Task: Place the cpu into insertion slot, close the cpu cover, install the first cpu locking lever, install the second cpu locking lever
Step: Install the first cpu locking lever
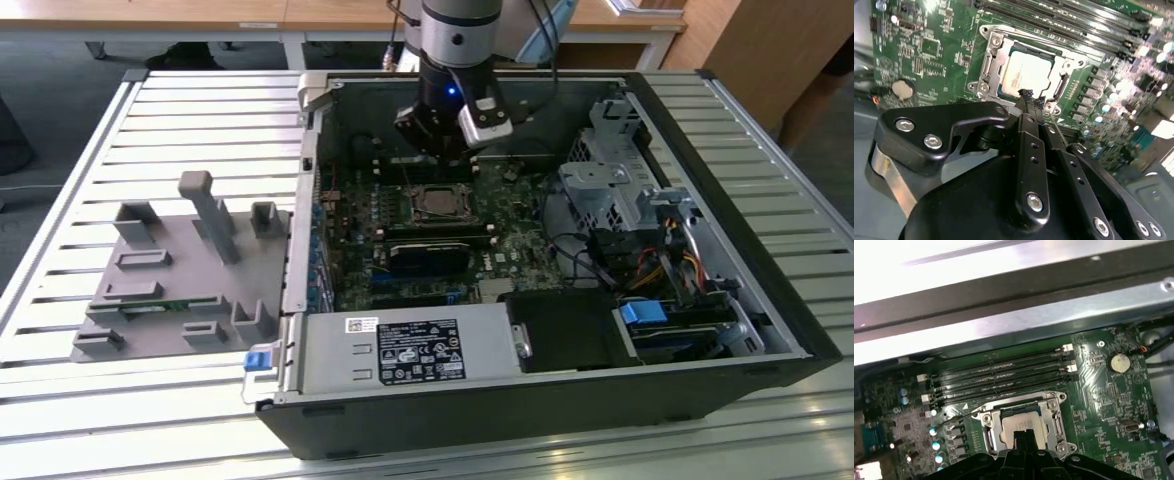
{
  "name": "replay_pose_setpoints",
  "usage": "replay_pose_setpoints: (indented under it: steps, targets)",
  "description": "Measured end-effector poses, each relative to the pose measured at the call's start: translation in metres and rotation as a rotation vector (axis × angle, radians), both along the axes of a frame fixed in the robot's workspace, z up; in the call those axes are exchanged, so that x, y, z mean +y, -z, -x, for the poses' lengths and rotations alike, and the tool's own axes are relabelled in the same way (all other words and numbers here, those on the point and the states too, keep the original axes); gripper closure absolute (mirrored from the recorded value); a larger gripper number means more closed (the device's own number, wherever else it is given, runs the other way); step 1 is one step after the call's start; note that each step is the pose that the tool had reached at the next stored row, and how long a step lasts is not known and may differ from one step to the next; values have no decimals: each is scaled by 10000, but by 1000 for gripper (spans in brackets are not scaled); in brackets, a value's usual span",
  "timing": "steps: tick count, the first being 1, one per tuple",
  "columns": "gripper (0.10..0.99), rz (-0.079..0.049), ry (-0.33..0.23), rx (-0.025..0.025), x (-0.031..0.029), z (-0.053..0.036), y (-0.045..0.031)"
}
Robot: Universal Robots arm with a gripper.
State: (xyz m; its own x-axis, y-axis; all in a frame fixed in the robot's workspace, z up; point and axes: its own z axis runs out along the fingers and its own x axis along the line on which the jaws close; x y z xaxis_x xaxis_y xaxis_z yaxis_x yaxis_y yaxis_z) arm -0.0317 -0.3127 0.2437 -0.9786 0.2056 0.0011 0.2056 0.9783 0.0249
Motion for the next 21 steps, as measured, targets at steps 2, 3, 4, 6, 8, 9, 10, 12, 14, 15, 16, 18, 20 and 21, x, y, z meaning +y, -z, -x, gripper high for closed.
replay_pose_setpoints:
  steps: [2, 3, 4, 6, 8, 9, 10, 12, 14, 15, 16, 18, 20, 21]
  targets:
    - [980, 0, -360, 0, 0, 0, 1]
    - [980, 1, -557, 0, 0, 0, 2]
    - [980, 1, -736, 0, 0, 0, 2]
    - [980, 1, -1097, 0, 0, 0, 3]
    - [980, 1, -1457, 0, 0, 0, 3]
    - [980, 1, -1644, 0, 0, 0, 4]
    - [980, 0, -1801, 0, 0, 0, 4]
    - [980, -2, -2076, 0, 0, 0, 4]
    - [980, -29, -2136, -15, 0, 28, 6]
    - [980, -51, -2137, -34, 0, 67, 6]
    - [980, -73, -2135, -53, 0, 112, 6]
    - [980, -115, -2136, -71, 0, 189, 7]
    - [980, -142, -2134, -75, 0, 237, 8]
    - [980, -147, -2135, -76, 0, 258, 8]
